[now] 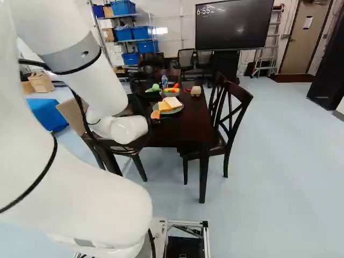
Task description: Move the croissant to the empty plate
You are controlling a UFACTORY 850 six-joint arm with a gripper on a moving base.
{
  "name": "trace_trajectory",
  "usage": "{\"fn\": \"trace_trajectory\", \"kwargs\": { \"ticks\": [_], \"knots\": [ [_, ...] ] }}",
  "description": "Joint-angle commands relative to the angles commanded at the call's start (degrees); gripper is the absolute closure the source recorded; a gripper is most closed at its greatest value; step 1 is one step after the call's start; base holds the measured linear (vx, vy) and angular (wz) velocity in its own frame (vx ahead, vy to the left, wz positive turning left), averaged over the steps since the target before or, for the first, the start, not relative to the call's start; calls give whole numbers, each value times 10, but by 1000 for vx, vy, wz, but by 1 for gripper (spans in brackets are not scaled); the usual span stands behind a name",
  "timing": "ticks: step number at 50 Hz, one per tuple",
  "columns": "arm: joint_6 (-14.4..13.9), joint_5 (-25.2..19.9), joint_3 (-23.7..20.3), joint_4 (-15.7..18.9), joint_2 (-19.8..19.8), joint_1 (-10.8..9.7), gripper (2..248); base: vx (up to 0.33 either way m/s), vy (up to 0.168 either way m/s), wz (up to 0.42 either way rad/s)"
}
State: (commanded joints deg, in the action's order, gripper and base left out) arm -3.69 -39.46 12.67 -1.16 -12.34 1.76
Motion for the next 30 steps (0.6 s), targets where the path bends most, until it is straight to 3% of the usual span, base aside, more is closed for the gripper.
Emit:
{"fn": "trace_trajectory", "kwargs": {
  "ticks": [30],
  "knots": [
    [29,-82,-60,9,-28,-14,3,0,0,0]
  ]
}}
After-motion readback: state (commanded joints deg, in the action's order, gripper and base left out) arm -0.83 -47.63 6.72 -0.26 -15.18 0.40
